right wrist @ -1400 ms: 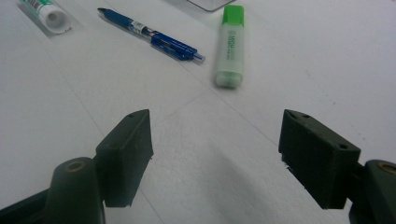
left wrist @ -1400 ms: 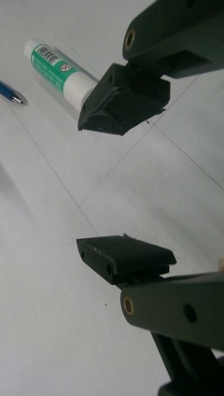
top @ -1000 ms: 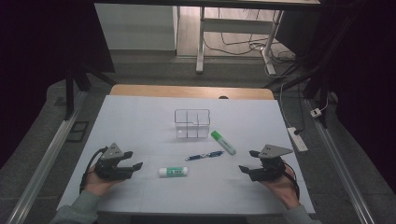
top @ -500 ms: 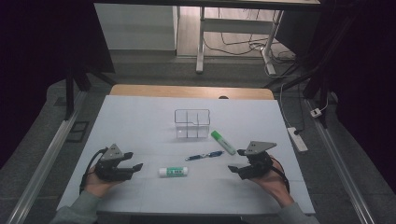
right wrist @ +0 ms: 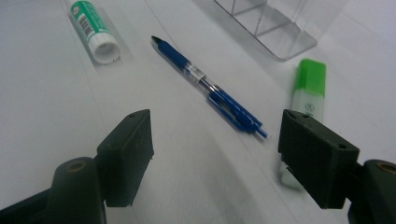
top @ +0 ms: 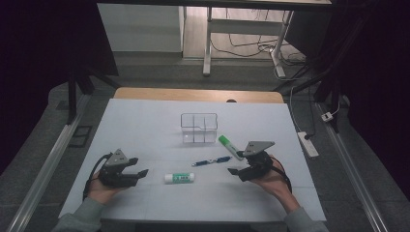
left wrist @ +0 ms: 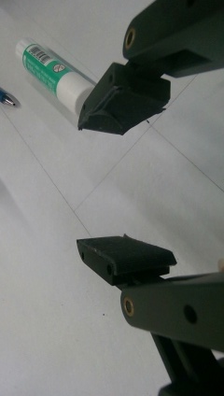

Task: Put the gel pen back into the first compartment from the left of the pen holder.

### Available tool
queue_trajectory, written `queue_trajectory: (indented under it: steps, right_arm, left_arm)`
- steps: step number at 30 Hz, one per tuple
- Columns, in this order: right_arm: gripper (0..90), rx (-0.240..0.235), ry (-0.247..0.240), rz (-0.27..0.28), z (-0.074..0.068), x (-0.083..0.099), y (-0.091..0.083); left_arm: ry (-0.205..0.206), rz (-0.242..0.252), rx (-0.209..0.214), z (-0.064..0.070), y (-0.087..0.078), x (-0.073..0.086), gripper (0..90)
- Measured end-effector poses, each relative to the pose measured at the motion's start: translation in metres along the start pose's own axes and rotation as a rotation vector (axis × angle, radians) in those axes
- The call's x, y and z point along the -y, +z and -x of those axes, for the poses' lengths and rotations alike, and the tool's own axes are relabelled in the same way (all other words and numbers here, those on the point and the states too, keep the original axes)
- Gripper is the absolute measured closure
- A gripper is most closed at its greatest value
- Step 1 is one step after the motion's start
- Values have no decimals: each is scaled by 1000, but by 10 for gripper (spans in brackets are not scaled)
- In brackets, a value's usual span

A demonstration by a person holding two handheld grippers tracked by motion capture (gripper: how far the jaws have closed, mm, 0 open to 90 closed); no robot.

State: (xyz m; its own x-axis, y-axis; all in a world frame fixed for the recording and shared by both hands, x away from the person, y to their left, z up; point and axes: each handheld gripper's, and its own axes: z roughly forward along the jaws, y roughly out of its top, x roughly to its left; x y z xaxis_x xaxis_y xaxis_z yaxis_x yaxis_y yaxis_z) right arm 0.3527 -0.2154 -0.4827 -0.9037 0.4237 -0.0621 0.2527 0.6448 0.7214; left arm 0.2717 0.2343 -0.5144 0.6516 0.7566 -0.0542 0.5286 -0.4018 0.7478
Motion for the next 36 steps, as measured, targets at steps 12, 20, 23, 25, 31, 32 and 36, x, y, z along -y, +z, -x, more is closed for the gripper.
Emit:
queue_trajectory:
  steps: [12,20,23,25,31,32,36]
  right_arm:
    - [264,-39,-49,-33,1,-20,18]
    - [285,-52,-90,-77,4,-29,34]
    - [291,-60,-113,-99,5,-35,40]
    - [298,-68,-121,-111,5,-38,45]
    - [315,-88,-154,-140,3,-47,56]
    - [318,-91,-155,-139,2,-48,57]
    - [324,-100,-169,-149,1,-51,62]
  left_arm:
    - [3,5,4,1,0,0,368]
    - [7,-7,7,0,3,-1,368]
    - [12,-7,8,2,3,-1,368]
    - [12,-5,8,2,3,-2,368]
    - [10,-4,9,1,3,-2,368]
    - [10,-5,9,1,3,-2,368]
    - [11,-7,12,1,3,-2,368]
